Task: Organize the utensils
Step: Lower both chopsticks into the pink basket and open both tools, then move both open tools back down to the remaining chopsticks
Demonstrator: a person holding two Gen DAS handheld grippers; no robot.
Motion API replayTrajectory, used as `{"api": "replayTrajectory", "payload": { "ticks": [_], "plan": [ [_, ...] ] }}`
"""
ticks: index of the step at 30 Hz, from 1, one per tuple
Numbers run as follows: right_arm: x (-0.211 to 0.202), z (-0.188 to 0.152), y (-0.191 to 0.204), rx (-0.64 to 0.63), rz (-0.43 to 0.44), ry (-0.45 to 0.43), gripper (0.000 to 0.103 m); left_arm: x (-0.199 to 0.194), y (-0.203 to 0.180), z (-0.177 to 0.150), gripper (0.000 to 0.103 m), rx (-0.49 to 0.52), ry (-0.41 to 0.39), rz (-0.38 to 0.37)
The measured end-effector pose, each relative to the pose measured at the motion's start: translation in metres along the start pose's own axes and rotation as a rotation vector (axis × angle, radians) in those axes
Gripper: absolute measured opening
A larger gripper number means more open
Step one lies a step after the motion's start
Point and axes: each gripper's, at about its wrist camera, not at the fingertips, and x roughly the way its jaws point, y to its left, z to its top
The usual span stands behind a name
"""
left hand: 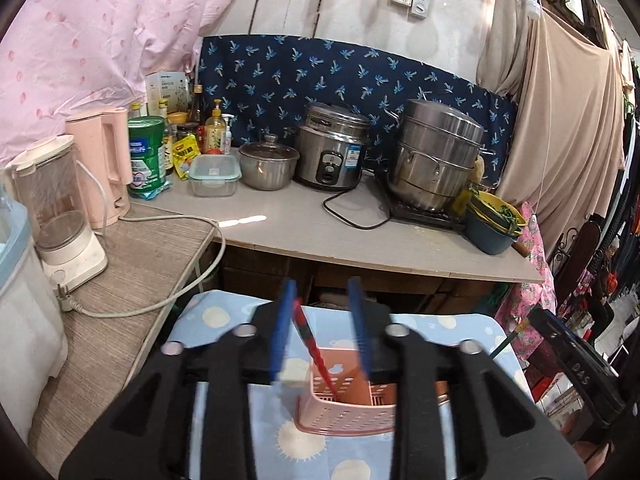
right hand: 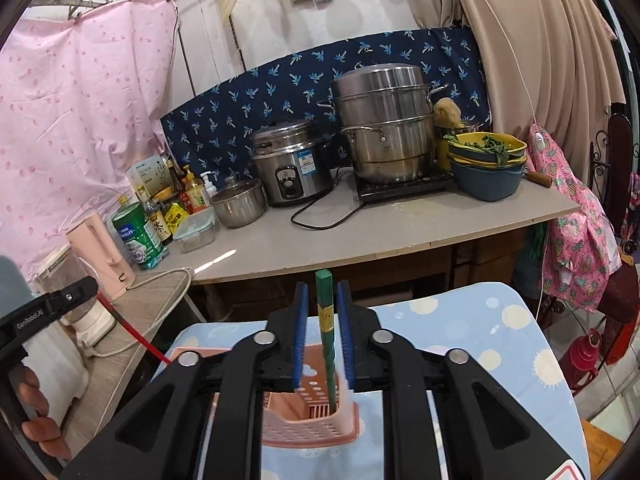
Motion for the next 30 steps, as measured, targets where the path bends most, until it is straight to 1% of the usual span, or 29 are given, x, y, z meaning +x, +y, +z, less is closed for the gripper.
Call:
{"api": "replayTrajectory", "payload": {
  "ticks": [2, 5, 6, 8, 10, 12, 15, 17, 19, 22, 25, 27, 30],
  "plan": [
    [-0.016, -0.004, 0.000, -0.001, 0.005, -0.013, 0.025, -0.011, 0.000, -0.004, 0.035, 0.013, -0.013, 0.002],
    [-0.046, -0.015, 0.003, -0.017, 0.008, -0.030, 0.032, -0.034, 0.003, -0.015, 0.036, 0.038, -0.018, 0.006],
    [-0.056, -0.021, 0.004, -0.019, 0.009, -0.029, 0.035, -0.043, 0.004, -0.022, 0.036, 0.045, -0.015, 0.011],
    [-0.074, -0.034, 0.004, -0.021, 0.013, -0.019, 0.037, -0.058, 0.008, -0.035, 0.037, 0.051, 0.001, 0.009],
    [-0.091, -0.050, 0.003, -0.021, 0.011, 0.000, 0.038, -0.072, 0.012, -0.055, 0.037, 0.068, 0.030, 0.016],
    [-0.106, -0.071, 0.000, -0.014, 0.006, 0.030, 0.038, -0.083, 0.016, -0.075, 0.037, 0.083, 0.050, 0.040],
    [-0.126, -0.105, -0.007, 0.005, -0.012, 0.077, 0.038, -0.097, 0.025, -0.110, 0.037, 0.078, 0.110, 0.042],
    [-0.136, -0.129, -0.014, 0.030, -0.011, 0.117, 0.038, -0.104, 0.031, -0.134, 0.037, 0.073, 0.152, 0.057],
    [-0.144, -0.152, -0.016, 0.023, -0.033, 0.150, 0.038, -0.111, 0.036, -0.158, 0.037, 0.069, 0.183, 0.076],
    [-0.152, -0.184, -0.017, 0.010, -0.051, 0.210, 0.038, -0.119, 0.040, -0.189, 0.037, 0.077, 0.233, 0.092],
    [-0.159, -0.211, -0.019, -0.007, -0.065, 0.254, 0.038, -0.127, 0.040, -0.219, 0.037, 0.118, 0.257, 0.129],
    [-0.160, -0.228, -0.017, -0.014, -0.065, 0.287, 0.038, -0.132, 0.039, -0.235, 0.037, 0.137, 0.281, 0.131],
    [-0.161, -0.253, -0.015, -0.023, -0.066, 0.323, 0.038, -0.136, 0.042, -0.254, 0.037, 0.135, 0.314, 0.123]
  ]
}}
